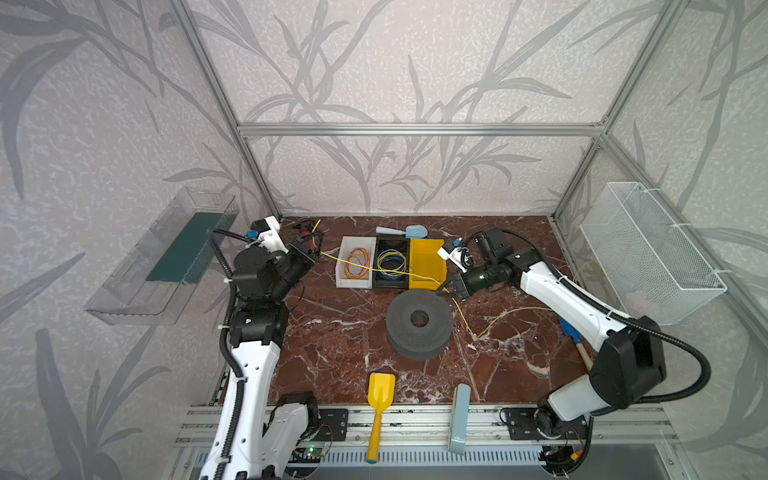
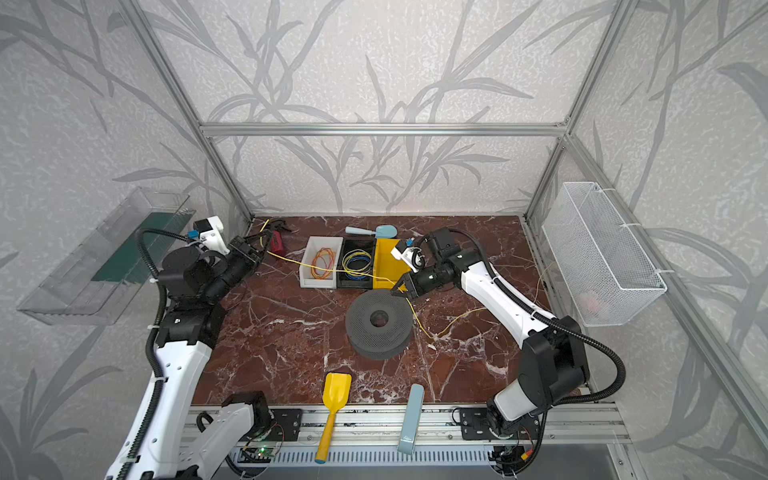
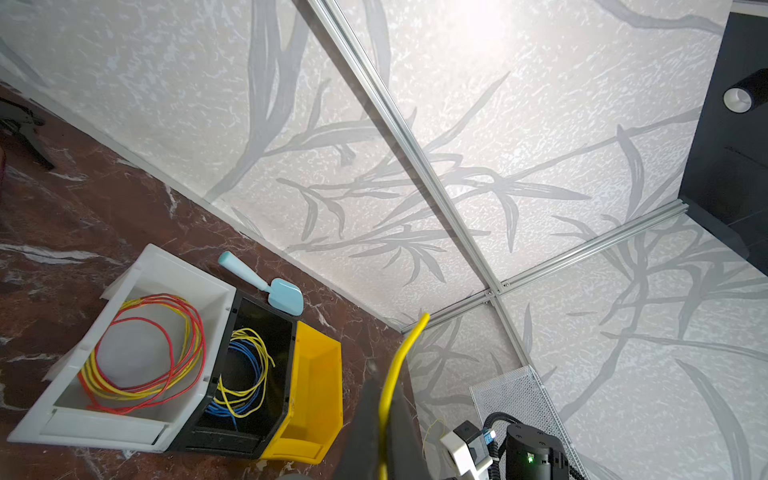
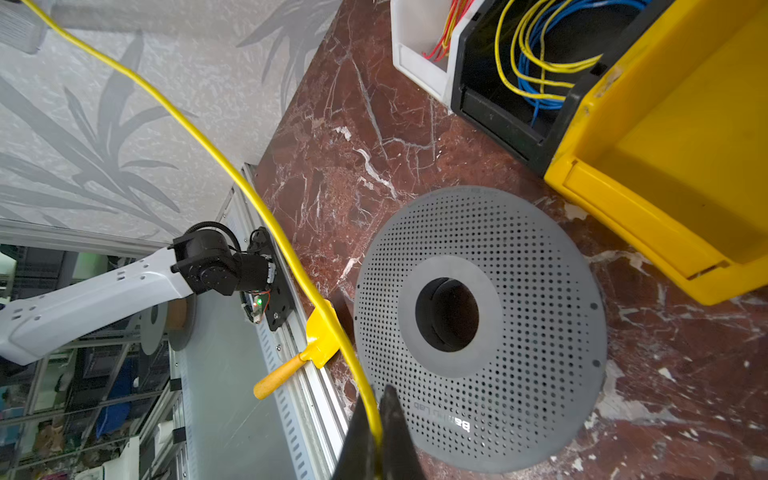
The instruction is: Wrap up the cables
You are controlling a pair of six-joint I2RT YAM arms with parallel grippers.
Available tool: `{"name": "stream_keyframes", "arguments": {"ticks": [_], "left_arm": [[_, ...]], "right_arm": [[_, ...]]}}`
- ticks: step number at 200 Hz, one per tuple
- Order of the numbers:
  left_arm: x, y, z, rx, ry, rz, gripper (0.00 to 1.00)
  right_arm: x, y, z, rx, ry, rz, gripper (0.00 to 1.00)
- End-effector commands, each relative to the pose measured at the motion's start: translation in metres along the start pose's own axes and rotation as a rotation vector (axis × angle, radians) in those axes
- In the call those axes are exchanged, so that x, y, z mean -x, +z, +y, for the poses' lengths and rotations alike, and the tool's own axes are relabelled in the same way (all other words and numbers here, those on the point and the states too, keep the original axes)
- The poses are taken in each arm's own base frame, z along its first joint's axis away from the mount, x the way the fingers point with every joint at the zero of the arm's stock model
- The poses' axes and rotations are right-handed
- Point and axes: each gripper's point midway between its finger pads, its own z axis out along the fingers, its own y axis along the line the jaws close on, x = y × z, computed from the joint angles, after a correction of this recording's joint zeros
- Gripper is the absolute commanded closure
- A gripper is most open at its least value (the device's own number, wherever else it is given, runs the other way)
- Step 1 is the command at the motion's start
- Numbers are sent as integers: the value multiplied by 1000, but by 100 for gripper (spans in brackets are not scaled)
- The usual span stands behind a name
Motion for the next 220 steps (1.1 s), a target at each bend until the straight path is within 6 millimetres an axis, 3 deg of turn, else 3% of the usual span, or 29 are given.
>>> {"name": "stream_keyframes", "arguments": {"ticks": [1,13,33,55,82,100,119,145,179,220], "left_arm": [[47,-13,-47,-99,69,-175,100],[33,-8,-42,-88,58,-129,100],[10,-8,-25,-20,68,-99,100],[-5,-17,-11,39,80,-106,100],[-28,-22,6,84,70,-124,100],[-28,-32,11,111,79,-177,100],[-20,-38,3,114,106,-198,100],[-26,-32,-9,106,94,-127,100],[-52,-32,-5,132,8,-20,100],[-74,-39,-7,128,-33,53,100]], "right_arm": [[-13,-7,-33,-231,12,79,100],[-8,-10,-23,-253,-43,77,76],[6,-17,-4,-278,-121,37,50],[26,-31,18,-309,-198,-24,34],[48,-46,47,-305,-311,-111,28],[60,-56,60,-309,-340,-155,26],[69,-63,71,-291,-341,-194,26],[82,-64,102,-184,-381,-243,25],[92,-45,150,-40,-462,-265,24],[86,4,199,122,-580,-197,22]]}}
